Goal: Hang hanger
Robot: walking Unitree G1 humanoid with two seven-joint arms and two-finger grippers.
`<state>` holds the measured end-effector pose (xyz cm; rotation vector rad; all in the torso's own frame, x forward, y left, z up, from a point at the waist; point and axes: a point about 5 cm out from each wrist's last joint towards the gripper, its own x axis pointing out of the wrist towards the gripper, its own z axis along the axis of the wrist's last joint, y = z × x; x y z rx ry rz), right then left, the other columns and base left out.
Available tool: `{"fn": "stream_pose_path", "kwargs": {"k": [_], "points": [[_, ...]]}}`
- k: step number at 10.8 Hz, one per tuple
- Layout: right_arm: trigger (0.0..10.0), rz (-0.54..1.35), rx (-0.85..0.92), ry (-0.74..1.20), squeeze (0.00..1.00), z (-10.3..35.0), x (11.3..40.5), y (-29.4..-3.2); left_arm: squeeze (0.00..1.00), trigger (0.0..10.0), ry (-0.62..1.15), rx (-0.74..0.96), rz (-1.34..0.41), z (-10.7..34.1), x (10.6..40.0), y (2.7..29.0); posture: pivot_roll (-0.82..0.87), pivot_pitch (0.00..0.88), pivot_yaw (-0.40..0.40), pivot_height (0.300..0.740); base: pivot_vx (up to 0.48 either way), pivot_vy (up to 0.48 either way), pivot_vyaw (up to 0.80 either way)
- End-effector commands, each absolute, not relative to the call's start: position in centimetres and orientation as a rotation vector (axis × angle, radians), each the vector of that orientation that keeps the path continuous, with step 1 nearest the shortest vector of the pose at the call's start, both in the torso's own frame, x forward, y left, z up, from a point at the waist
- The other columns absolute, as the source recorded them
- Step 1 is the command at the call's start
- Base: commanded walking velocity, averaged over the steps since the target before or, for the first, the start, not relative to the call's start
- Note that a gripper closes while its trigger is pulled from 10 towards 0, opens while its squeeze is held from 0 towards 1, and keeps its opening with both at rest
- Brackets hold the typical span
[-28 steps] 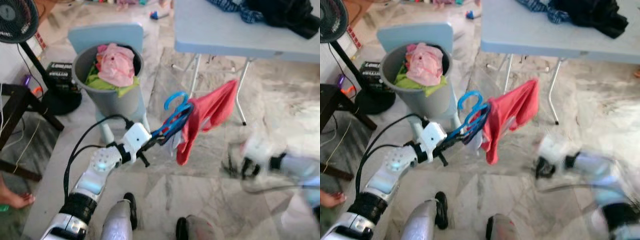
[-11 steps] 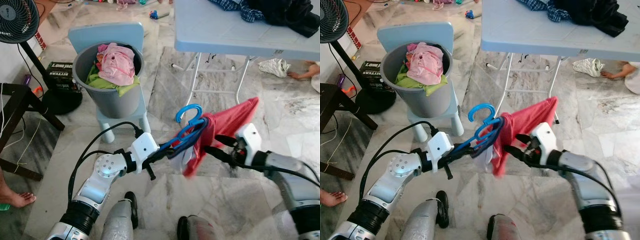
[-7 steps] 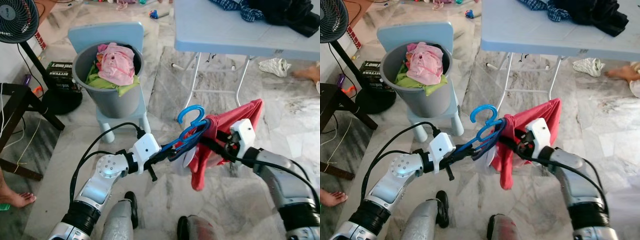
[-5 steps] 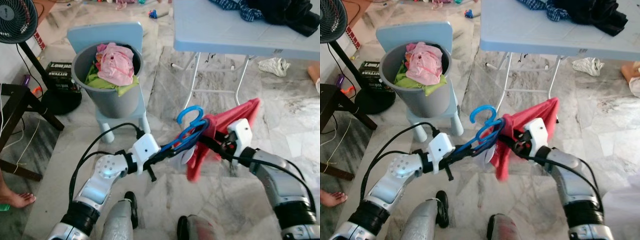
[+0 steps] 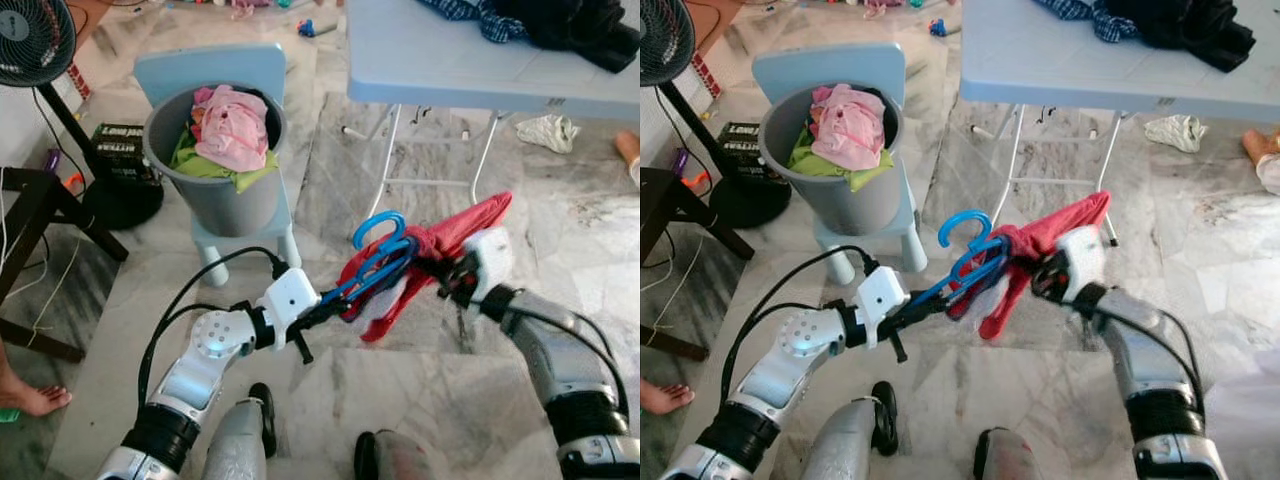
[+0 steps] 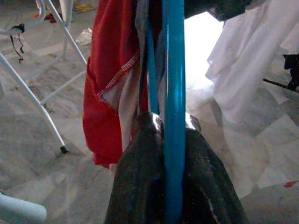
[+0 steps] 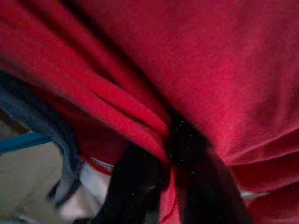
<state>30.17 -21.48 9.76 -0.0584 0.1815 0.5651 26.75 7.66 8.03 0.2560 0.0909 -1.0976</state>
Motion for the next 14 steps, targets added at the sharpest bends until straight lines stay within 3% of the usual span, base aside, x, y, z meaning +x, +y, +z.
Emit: {"fn": "stream_pose_path", "kwargs": {"k": [1,5,10,14], "points": [[0.0,0.511,-0.045,0.153,0.00,10.1,30.4,-22.2,0.00,0.0,0.054,0.258,-1.122,8.6,26.5,7.1,-0.03,0.203,-0.026,0.740,0.000,0.000,0.00],[0.0,0.383,-0.088,0.048,0.00,12.7,32.1,-23.3,0.00,0.0,0.058,0.256,-1.090,8.5,26.7,7.5,-0.04,0.206,-0.025,0.740,0.000,0.000,0.00],[0.0,-0.086,0.104,-0.180,0.00,18.4,34.7,-27.5,0.00,0.0,0.163,0.305,-1.077,6.5,25.4,9.1,-0.03,0.206,-0.034,0.740,0.000,0.000,0.00],[0.0,-0.439,-0.063,-0.224,0.00,19.6,34.5,-30.0,0.00,0.0,0.223,0.244,-1.052,5.3,23.1,9.8,-0.02,0.208,-0.042,0.740,0.000,0.000,0.00]]}}
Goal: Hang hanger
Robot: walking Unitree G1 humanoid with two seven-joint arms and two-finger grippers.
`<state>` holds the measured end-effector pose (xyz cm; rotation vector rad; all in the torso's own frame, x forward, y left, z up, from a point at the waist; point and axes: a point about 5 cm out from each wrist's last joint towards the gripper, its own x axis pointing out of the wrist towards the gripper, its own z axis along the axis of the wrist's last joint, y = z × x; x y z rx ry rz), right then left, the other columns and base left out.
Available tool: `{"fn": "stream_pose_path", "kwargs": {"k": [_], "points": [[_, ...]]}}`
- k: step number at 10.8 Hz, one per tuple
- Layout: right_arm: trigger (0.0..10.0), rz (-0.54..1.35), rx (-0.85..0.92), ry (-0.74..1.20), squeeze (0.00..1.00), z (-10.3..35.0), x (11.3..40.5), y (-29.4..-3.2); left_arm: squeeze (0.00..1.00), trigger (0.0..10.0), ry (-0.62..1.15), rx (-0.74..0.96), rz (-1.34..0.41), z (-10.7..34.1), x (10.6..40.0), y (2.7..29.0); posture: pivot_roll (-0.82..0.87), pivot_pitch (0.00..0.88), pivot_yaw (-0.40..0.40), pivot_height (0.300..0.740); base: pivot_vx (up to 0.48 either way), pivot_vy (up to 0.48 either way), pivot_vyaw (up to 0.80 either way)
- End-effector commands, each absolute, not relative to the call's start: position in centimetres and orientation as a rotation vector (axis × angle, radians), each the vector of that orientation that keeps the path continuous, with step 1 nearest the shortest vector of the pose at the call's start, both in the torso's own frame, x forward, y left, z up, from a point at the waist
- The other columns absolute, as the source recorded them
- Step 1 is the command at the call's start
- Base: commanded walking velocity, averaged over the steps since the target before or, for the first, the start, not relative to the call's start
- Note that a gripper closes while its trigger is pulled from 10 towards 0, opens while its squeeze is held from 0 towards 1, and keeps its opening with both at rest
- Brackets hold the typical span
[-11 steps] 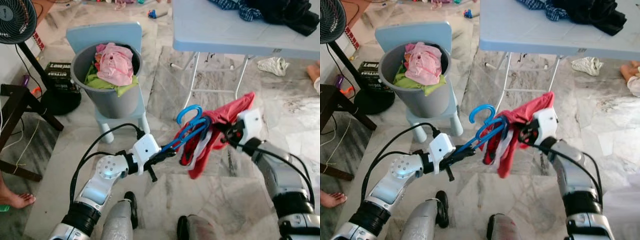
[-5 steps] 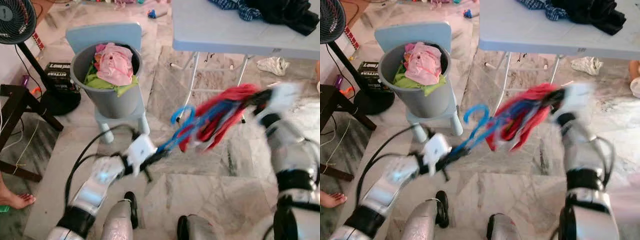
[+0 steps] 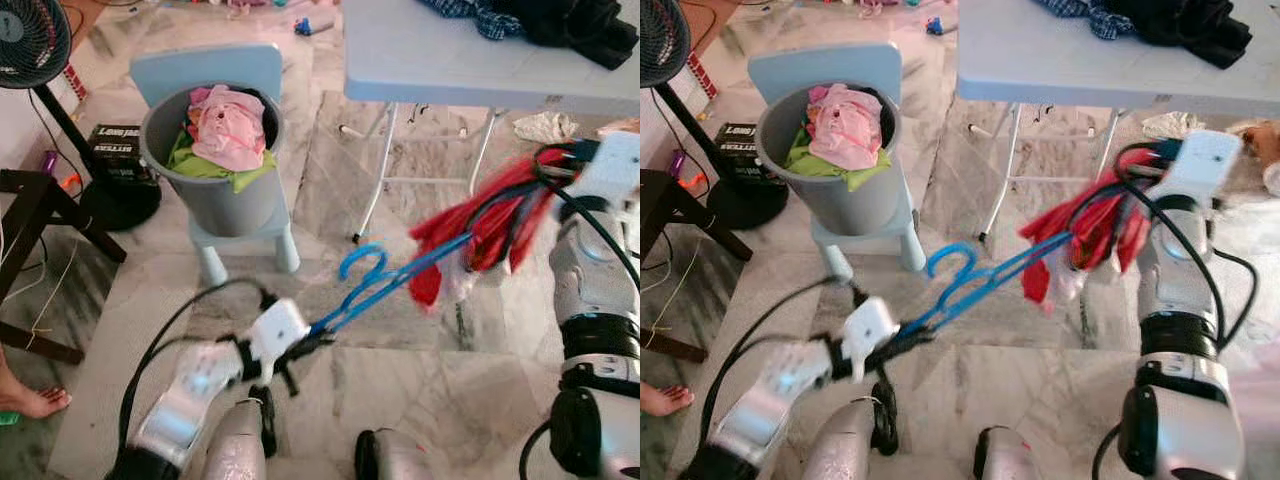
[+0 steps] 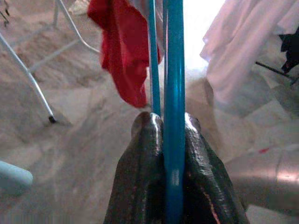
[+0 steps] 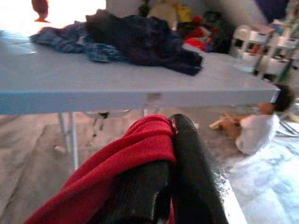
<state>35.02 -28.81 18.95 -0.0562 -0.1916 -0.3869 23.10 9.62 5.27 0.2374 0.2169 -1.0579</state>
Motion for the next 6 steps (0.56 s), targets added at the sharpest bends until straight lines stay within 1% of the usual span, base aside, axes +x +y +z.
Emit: {"fn": "stream_pose_path", "kwargs": {"k": [1,2,4,5,6], "points": [[0.0,-0.432,-0.087,-0.218,0.00,19.3,34.5,-29.8,0.00,0.0,0.240,0.241,-1.039,5.0,22.8,10.2,-0.01,0.209,-0.042,0.740,0.000,0.000,0.00],[0.0,-0.464,-0.083,-0.221,0.00,18.9,34.3,-29.9,0.00,0.0,0.255,0.208,-1.012,4.9,22.6,10.6,-0.01,0.210,-0.042,0.740,0.000,0.000,0.00],[0.0,-0.581,-0.121,-0.175,0.00,17.9,33.7,-31.3,0.00,0.0,0.286,0.183,-0.972,4.5,22.4,11.1,-0.01,0.212,-0.039,0.740,0.000,0.000,0.00],[0.0,-0.483,-0.053,-0.172,0.00,17.6,33.9,-30.4,0.00,0.0,0.304,0.262,-0.916,3.9,22.8,11.4,-0.01,0.212,-0.038,0.740,0.000,0.000,0.00],[0.0,-0.275,0.063,-0.187,0.00,17.4,34.5,-27.7,0.00,0.0,0.318,0.290,-0.861,3.6,23.5,11.7,-0.01,0.212,-0.036,0.740,0.000,0.000,0.00]]}}
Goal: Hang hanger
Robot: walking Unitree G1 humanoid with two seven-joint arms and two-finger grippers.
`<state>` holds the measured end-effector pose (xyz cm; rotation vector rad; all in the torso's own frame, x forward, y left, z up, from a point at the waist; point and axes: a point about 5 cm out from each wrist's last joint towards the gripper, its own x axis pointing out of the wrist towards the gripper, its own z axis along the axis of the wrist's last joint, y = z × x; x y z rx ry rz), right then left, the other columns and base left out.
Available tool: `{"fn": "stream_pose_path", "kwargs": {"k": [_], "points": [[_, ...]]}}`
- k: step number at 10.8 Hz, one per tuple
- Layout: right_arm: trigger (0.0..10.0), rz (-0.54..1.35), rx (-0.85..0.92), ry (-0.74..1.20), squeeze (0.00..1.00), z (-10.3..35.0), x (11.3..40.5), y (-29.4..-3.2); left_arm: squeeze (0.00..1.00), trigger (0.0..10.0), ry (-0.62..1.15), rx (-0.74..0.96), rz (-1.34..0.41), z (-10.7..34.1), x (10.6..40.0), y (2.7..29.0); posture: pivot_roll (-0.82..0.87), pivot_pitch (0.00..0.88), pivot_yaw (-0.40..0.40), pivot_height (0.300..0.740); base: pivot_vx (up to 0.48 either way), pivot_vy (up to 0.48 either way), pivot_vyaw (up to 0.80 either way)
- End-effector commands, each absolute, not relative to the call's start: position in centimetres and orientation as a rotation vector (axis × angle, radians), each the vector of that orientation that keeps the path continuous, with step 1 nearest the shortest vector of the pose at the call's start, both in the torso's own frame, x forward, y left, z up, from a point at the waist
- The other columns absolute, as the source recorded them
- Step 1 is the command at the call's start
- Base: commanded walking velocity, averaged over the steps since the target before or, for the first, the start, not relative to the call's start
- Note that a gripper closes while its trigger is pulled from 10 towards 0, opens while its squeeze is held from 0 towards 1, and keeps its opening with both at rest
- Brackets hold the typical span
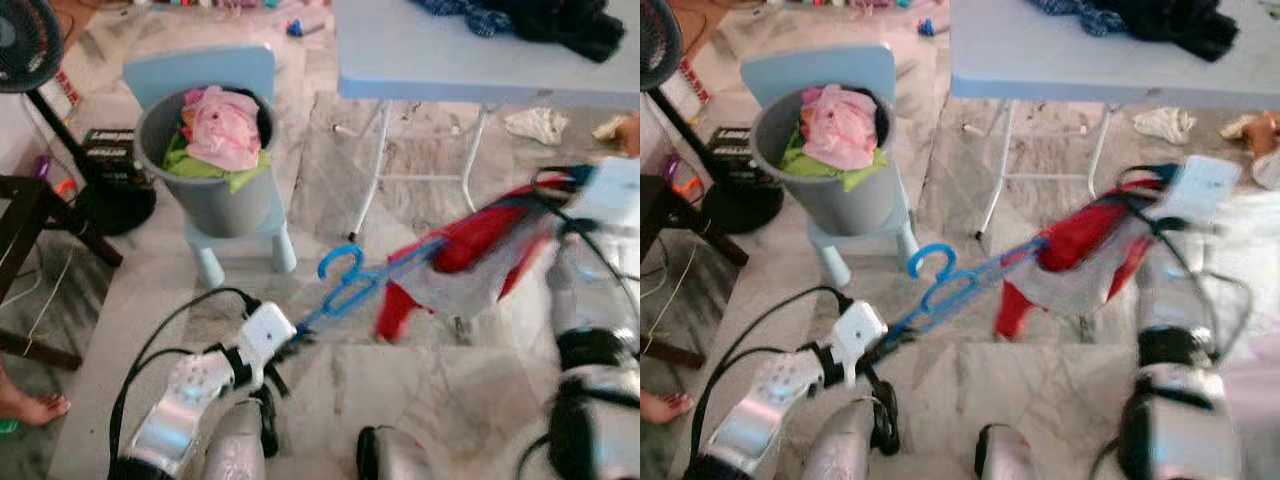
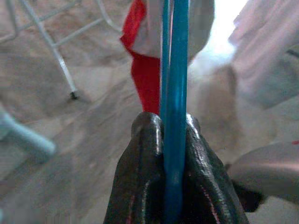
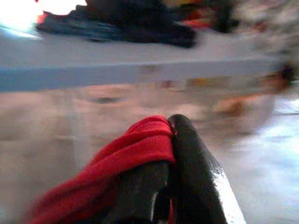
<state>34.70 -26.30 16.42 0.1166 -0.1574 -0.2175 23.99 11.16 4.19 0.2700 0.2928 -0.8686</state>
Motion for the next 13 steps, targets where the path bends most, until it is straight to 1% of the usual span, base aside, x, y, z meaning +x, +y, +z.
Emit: {"fn": "stream_pose_path", "kwargs": {"k": [1,2,3,4,5,6,7,8,9,10,11,12,13], "points": [[0.0,-0.053,0.237,-0.259,0.00,18.7,34.8,-24.5,0.00,0.0,0.376,0.259,-0.809,3.1,24.0,11.8,-0.02,0.211,-0.033,0.740,0.000,0.000,0.00],[0.0,0.095,0.389,-0.343,0.00,20.9,34.7,-22.6,0.00,0.0,0.430,0.231,-0.766,2.6,24.3,11.8,-0.02,0.211,-0.033,0.740,0.000,0.000,0.00],[0.0,0.284,0.502,-0.391,0.00,23.2,34.1,-21.1,0.00,0.0,0.489,0.173,-0.670,2.0,25.2,12.2,-0.02,0.203,-0.036,0.740,0.000,0.000,0.00],[0.0,0.442,0.495,-0.386,0.00,23.7,33.1,-20.5,0.00,0.0,0.514,0.101,-0.597,2.0,26.1,12.6,-0.02,0.200,-0.041,0.740,0.000,0.000,0.00],[0.0,0.543,0.476,-0.350,0.00,23.2,32.0,-20.2,0.00,0.0,0.525,0.046,-0.561,2.1,26.7,12.8,-0.03,0.200,-0.044,0.740,0.000,0.000,0.00],[0.0,0.542,0.466,-0.322,0.00,22.6,31.6,-20.4,0.00,0.0,0.556,0.040,-0.548,2.0,26.9,13.0,-0.03,0.200,-0.045,0.740,0.000,0.000,0.00],[0.0,0.269,0.269,-0.289,0.00,21.2,32.9,-22.2,0.00,0.0,0.505,0.064,-0.590,2.6,26.9,12.2,-0.03,0.199,-0.043,0.740,0.000,0.000,0.00],[0.0,0.065,0.123,-0.254,0.00,20.4,33.5,-23.9,0.00,0.0,0.481,0.050,-0.603,3.0,26.7,11.6,-0.03,0.199,-0.038,0.740,0.000,0.000,0.00],[0.0,-0.115,0.101,-0.236,0.00,19.9,33.5,-25.6,0.00,0.0,0.455,0.029,-0.592,3.4,26.3,11.2,-0.02,0.201,-0.038,0.740,0.000,0.000,0.00],[0.0,-0.292,0.062,-0.229,0.00,19.4,33.3,-27.2,0.00,0.0,0.471,0.030,-0.556,3.0,25.3,11.6,0.00,0.206,-0.043,0.740,0.000,0.000,0.00],[0.0,-0.366,0.063,-0.218,0.00,18.8,33.4,-27.2,0.00,0.0,0.535,0.032,-0.607,1.9,23.8,11.5,0.00,0.206,-0.043,0.740,0.000,0.000,0.00],[0.0,-0.390,0.056,-0.214,0.00,18.5,33.7,-27.0,0.00,0.0,0.550,0.054,-0.684,1.8,22.9,11.0,0.00,0.207,-0.046,0.740,0.000,0.000,0.00],[0.0,-0.425,0.026,-0.164,0.00,17.5,33.7,-27.0,0.00,0.0,0.491,0.037,-0.657,2.8,23.4,11.0,0.00,0.205,-0.045,0.740,0.000,0.000,0.00]]}}
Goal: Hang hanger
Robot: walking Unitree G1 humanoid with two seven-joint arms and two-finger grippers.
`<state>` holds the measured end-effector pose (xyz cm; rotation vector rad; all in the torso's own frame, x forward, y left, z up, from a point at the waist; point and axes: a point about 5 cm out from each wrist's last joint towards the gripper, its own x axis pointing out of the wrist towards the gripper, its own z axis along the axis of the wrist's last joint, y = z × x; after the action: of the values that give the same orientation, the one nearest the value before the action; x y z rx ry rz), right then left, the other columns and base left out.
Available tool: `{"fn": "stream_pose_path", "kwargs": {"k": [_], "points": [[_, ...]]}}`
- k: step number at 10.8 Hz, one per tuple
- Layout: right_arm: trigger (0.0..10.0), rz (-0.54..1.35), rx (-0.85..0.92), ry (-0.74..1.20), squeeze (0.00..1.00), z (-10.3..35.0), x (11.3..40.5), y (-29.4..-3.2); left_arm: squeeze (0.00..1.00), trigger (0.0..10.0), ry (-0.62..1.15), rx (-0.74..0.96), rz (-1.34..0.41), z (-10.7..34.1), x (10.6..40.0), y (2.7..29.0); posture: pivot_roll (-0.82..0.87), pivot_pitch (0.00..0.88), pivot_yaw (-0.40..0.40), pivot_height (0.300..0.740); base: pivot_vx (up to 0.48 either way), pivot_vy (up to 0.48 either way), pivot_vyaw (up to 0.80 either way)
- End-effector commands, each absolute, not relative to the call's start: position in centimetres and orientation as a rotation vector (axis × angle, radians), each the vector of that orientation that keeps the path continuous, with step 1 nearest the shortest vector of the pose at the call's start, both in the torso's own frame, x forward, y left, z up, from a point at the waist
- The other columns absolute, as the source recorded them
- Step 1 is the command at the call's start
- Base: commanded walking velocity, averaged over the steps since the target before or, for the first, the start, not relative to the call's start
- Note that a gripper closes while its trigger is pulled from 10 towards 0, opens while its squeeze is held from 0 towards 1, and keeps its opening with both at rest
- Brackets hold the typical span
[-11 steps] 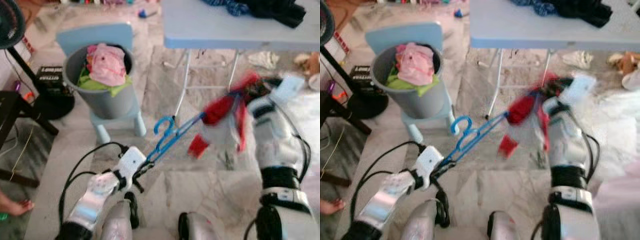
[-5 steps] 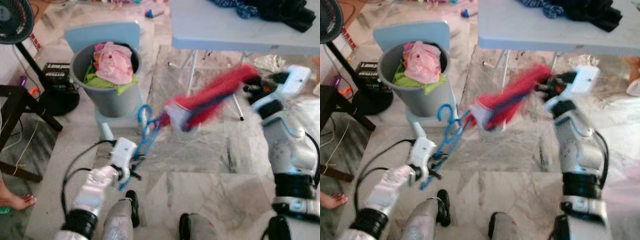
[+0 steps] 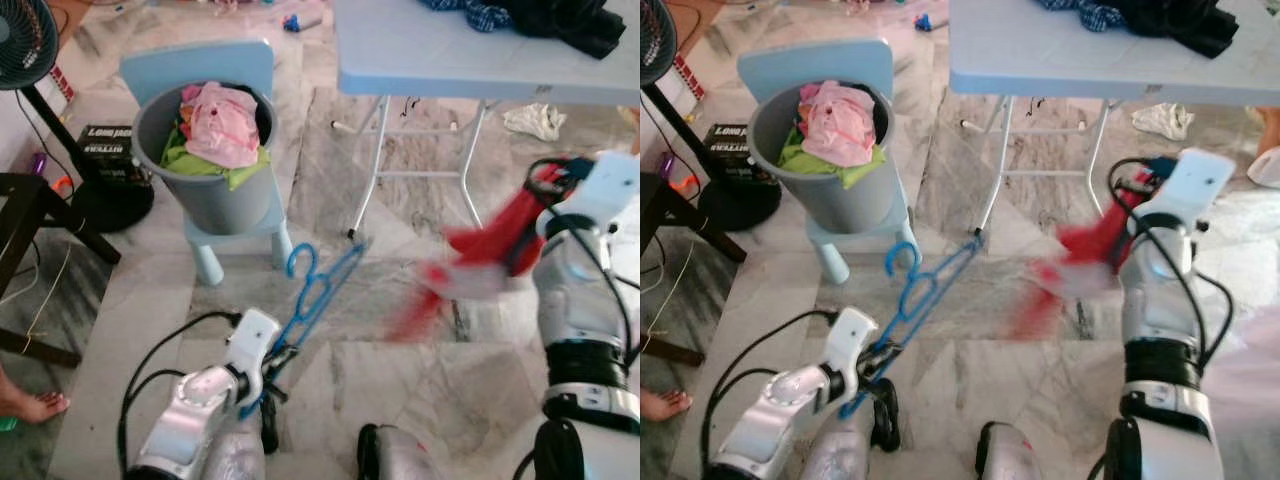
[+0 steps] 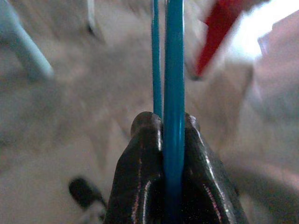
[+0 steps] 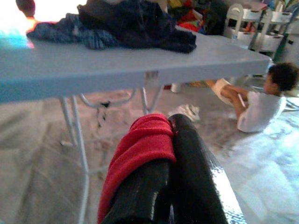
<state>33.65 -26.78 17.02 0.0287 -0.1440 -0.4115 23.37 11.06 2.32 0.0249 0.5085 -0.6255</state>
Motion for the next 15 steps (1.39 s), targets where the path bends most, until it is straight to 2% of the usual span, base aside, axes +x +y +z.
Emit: {"fn": "stream_pose_path", "kwargs": {"k": [1,2,3,5,7,8,15], "points": [[0.0,-0.436,0.017,-0.122,0.00,16.3,33.2,-27.1,0.00,0.0,0.433,0.032,-0.576,3.6,24.3,11.6,0.00,0.206,-0.046,0.740,0.000,0.000,0.00],[0.0,-0.423,0.021,-0.100,0.00,15.0,32.4,-26.8,0.00,3.5,0.302,0.073,-0.407,5.1,25.7,12.7,0.01,0.211,-0.052,0.740,0.000,0.000,0.00],[0.0,-0.292,0.113,-0.144,0.00,14.7,31.4,-25.3,0.00,10.0,0.186,0.036,-0.197,6.6,26.0,13.8,0.01,0.210,-0.053,0.740,0.000,0.000,0.00],[0.0,-0.259,0.139,-0.174,0.00,14.5,30.4,-24.5,0.00,10.0,0.108,-0.011,-0.125,8.1,25.6,13.4,0.01,0.199,-0.041,0.740,0.000,0.000,0.00],[0.1,-0.158,0.139,-0.167,0.00,13.7,29.6,-22.6,0.00,10.0,-0.047,-0.026,-0.130,10.9,26.2,13.2,0.02,0.195,-0.032,0.740,0.000,0.000,0.00],[0.0,-0.104,0.103,-0.179,0.00,13.9,29.6,-21.8,0.00,10.0,-0.047,-0.025,-0.128,11.2,26.4,13.2,0.02,0.191,-0.028,0.740,0.247,0.000,0.00],[0.0,-0.092,0.114,-0.174,0.00,13.8,29.6,-21.4,0.00,10.0,-0.045,-0.031,-0.124,11.2,27.0,13.2,0.01,0.184,-0.028,0.740,0.313,0.000,0.00]]}}
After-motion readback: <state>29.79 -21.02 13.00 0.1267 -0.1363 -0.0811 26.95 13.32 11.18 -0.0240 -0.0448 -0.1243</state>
